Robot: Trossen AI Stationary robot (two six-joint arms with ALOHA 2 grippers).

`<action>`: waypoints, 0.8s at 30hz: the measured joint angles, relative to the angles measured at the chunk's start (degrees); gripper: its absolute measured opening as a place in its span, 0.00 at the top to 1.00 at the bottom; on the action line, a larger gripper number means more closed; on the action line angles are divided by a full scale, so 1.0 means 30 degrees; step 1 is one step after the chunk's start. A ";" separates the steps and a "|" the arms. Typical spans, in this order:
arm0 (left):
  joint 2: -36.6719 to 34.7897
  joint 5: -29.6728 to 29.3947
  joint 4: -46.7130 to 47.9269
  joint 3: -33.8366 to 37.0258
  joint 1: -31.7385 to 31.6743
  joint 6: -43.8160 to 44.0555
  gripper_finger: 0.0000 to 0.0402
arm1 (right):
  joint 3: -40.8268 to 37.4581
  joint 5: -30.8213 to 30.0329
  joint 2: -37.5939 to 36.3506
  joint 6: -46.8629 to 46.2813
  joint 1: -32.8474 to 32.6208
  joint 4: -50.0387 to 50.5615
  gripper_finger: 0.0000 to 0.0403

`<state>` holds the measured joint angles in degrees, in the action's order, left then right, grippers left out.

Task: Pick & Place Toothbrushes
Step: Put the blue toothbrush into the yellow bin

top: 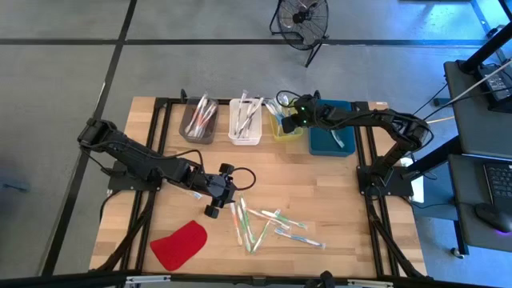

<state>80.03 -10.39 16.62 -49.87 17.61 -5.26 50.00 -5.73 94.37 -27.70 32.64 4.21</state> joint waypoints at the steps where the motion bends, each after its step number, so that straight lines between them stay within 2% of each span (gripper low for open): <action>1: 0.0000 0.0000 0.0000 0.0000 0.0000 0.0000 0.54 | 0.0000 0.0054 0.0000 -0.0016 0.0000 -0.0103 0.93; 11: 0.0000 0.0000 0.0000 0.0000 0.0000 0.0000 0.54 | 0.0000 0.1710 0.0000 -0.1092 0.0000 -0.0030 0.89; 24: 0.0000 0.0000 0.0354 0.0000 0.0000 0.0060 0.54 | 0.0000 0.1709 0.0000 -0.1049 -0.0022 0.0057 0.86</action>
<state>80.03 -10.39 17.68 -49.87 17.61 -5.08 50.00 -0.60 94.37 -30.85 32.58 4.38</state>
